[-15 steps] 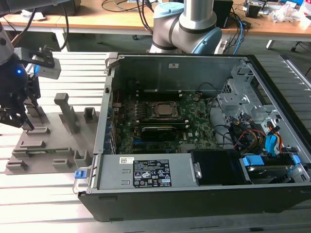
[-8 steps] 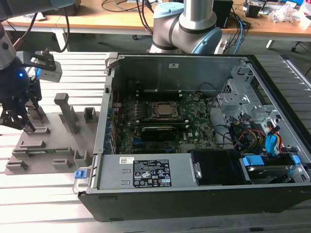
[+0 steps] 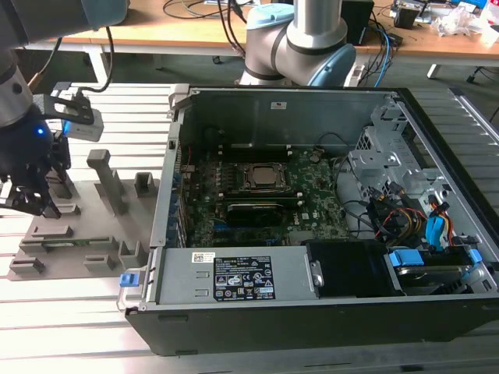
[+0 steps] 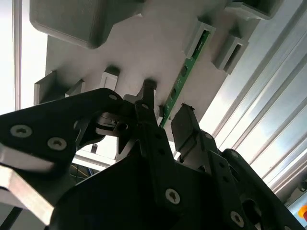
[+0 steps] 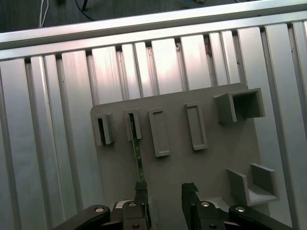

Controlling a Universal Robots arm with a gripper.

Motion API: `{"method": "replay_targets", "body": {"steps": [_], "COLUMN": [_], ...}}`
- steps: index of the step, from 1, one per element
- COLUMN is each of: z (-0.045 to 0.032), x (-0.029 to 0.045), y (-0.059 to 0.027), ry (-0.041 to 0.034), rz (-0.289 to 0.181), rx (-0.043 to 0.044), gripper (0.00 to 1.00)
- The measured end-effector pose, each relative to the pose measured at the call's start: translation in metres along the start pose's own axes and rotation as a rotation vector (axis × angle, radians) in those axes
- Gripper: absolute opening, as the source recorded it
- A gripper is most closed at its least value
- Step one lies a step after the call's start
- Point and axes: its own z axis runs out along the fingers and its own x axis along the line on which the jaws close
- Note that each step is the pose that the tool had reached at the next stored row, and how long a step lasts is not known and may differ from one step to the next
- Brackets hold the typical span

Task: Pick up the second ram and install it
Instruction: 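Pick up the second ram and move it above second insertion slot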

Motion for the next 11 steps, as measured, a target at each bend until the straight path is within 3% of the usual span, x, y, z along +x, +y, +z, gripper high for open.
{"method": "replay_targets", "body": {"steps": [1,11], "z": [0.0057,0.0213], "x": [0.0001,0.0005], "y": [-0.0003,-0.001], "ry": [0.0,0.0], "rz": [0.0,0.0], "rx": [-0.0001,0.0], "gripper": [0.42,0.42]}}
